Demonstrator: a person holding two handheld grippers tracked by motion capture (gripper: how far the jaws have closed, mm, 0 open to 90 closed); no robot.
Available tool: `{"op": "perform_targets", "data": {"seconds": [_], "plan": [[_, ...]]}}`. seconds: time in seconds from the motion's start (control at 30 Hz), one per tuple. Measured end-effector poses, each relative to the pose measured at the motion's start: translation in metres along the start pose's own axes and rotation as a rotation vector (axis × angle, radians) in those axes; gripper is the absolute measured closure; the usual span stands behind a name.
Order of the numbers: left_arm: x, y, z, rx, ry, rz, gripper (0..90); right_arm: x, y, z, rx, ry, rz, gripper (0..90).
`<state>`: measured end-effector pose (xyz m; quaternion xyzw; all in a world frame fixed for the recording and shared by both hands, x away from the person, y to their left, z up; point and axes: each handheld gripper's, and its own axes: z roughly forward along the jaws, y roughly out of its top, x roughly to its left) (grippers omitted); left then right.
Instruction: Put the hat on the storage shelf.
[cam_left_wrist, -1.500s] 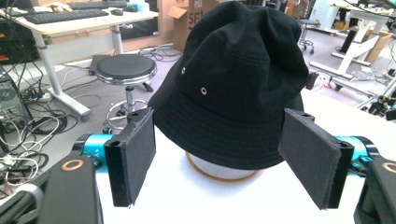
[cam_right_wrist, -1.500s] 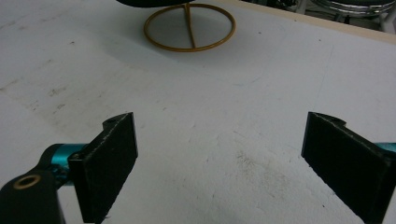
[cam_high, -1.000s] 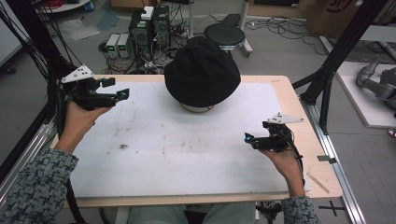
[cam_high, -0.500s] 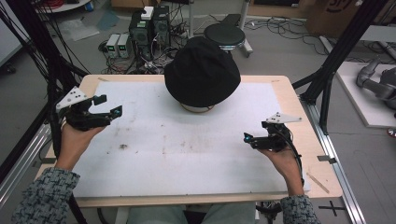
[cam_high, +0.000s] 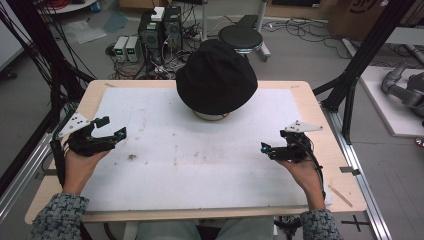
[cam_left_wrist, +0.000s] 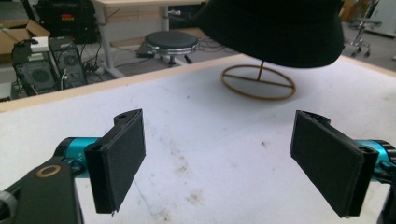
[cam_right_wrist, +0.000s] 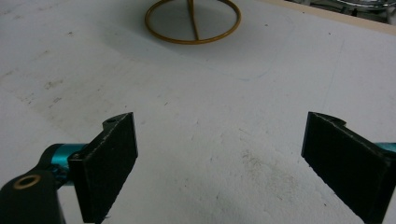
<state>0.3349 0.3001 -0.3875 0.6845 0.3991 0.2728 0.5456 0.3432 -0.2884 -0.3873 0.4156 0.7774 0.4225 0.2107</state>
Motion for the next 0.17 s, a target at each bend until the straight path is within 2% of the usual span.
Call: {"op": "perform_targets", "data": {"seconds": [0.17], "plan": [[0.0002,-0.0039,0.0004,0.001,-0.002,-0.004,18.6,-0.0003,-0.0002,-0.0008,-0.004,-0.001,-0.002,10.3]]}}
